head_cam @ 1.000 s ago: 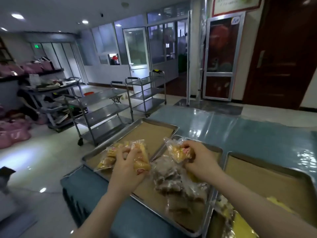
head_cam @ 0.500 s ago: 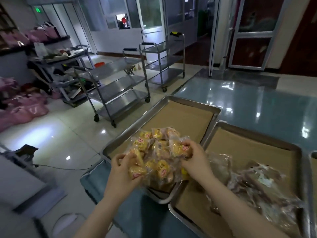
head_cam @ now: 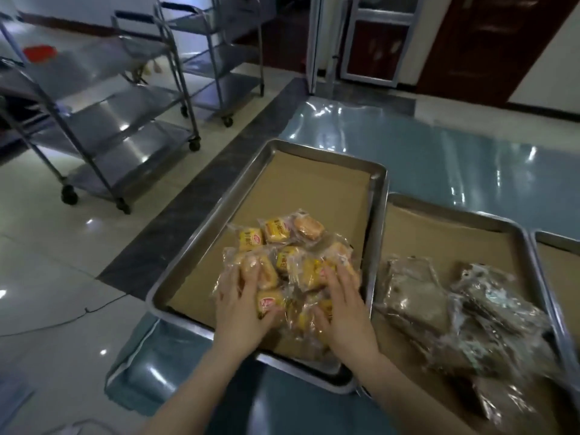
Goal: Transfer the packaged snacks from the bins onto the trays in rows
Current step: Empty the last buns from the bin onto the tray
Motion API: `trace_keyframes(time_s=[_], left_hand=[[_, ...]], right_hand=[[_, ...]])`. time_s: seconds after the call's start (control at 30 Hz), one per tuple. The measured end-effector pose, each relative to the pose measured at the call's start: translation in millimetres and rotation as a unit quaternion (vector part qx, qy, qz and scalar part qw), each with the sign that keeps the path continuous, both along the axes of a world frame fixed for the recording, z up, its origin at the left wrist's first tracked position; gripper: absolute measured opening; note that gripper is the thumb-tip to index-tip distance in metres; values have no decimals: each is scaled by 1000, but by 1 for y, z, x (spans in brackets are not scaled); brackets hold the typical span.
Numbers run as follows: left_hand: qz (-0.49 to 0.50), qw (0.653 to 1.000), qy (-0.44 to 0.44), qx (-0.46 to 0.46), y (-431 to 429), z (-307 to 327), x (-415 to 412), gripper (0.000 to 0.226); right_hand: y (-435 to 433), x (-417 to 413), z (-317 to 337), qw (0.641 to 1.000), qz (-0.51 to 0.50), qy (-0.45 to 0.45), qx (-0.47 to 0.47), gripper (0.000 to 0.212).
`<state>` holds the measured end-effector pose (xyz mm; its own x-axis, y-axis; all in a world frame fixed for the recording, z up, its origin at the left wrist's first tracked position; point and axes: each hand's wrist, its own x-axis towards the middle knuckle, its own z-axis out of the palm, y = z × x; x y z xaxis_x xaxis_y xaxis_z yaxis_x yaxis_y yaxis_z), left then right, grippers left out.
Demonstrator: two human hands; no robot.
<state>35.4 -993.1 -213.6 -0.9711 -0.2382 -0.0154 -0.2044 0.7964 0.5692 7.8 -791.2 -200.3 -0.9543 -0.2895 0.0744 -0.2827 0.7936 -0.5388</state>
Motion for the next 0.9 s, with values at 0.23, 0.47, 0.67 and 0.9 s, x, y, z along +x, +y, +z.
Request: trace_keyframes(time_s=[0.23,0.47,0.67,0.9], left_hand=[[-68,995,-53,-46,-14,-18,-23,100],[-124,990,-31,65,-40,-7,-40,99],[-117,989,64,71,-38,22,-35,94],[-260,951,155,-55,31,112,-68,75]], right_hand=[[-11,-12,-5,989,-19,-106,98,88],[-30,-37,-9,982,-95,-136,90,80],[-25,-46,22,983,-103,-154,-5,82],[27,-45,114,996,-70,-6,-46,57]])
